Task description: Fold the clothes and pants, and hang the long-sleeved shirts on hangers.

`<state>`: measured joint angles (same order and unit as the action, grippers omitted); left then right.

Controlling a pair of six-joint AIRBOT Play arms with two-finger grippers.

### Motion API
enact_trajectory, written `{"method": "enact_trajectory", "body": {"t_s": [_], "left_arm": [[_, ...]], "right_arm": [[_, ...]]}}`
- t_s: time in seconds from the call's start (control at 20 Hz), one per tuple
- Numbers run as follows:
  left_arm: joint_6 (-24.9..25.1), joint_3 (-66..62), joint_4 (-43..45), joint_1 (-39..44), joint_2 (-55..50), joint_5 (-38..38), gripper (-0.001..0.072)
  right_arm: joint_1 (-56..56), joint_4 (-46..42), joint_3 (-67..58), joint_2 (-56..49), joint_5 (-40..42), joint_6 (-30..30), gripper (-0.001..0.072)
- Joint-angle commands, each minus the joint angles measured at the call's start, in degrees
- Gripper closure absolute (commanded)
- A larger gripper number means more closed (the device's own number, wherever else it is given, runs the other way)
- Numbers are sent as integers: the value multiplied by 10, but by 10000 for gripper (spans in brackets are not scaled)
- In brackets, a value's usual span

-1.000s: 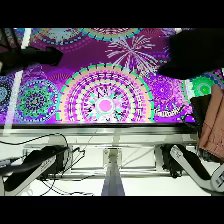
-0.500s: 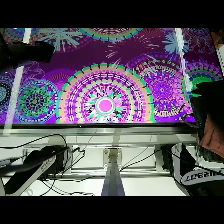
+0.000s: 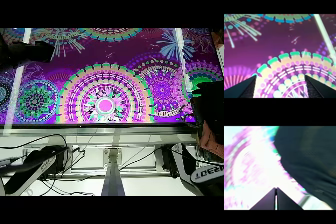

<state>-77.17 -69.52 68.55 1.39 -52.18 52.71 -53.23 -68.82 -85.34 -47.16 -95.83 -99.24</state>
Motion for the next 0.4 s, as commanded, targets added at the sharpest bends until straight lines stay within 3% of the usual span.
{"method": "enact_trajectory", "body": {"t_s": [0.0,0.2,0.35], "left_arm": [[0,-1,0,-1,0,0,17],[0,-1,0,-1,0,0,17],[0,-1,0,-1,0,0,17]], "right_arm": [[139,41,-1,-14,36,91,676],[378,-130,-1,-17,111,102,677],[484,-285,-1,-28,125,68,677]]}}
